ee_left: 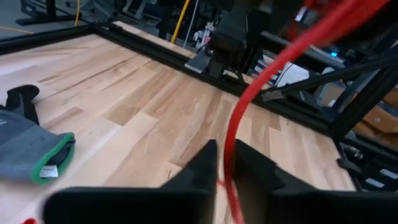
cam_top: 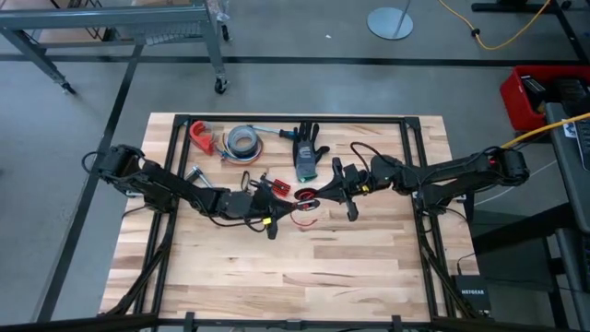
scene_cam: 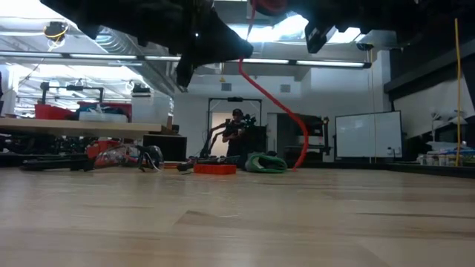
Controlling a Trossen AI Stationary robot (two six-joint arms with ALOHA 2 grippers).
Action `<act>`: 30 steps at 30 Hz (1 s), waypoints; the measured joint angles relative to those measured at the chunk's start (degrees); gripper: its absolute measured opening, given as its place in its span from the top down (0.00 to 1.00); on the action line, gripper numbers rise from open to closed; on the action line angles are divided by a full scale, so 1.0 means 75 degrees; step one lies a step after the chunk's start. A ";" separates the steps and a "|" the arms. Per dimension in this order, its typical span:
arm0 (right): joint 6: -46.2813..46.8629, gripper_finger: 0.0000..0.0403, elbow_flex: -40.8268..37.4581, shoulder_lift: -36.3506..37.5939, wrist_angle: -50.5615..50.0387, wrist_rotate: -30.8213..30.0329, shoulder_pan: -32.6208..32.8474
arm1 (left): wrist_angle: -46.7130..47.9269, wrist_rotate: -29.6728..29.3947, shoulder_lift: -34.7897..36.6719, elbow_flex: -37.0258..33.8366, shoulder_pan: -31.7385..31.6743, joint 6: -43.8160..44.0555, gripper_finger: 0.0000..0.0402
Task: Coil cords
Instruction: Uncoil the orange wire from the black spool
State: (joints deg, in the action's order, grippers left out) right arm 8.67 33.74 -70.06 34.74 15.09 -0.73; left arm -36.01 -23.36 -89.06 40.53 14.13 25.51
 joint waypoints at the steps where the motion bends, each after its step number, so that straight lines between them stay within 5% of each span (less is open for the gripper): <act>1: 0.0001 1.00 0.0000 0.0000 -0.0060 0.0003 0.0000 | 0.0077 -0.0002 0.0057 0.0000 0.0017 0.0014 0.97; 30: -0.0020 1.00 0.0003 0.0006 -0.2600 -0.0536 -0.0006 | 0.0733 -0.0163 0.1143 -0.0003 -0.0131 0.0175 1.00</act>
State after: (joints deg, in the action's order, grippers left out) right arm 8.51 33.76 -70.02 15.24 11.07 -0.78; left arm -30.51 -24.58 -80.49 40.51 13.16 26.82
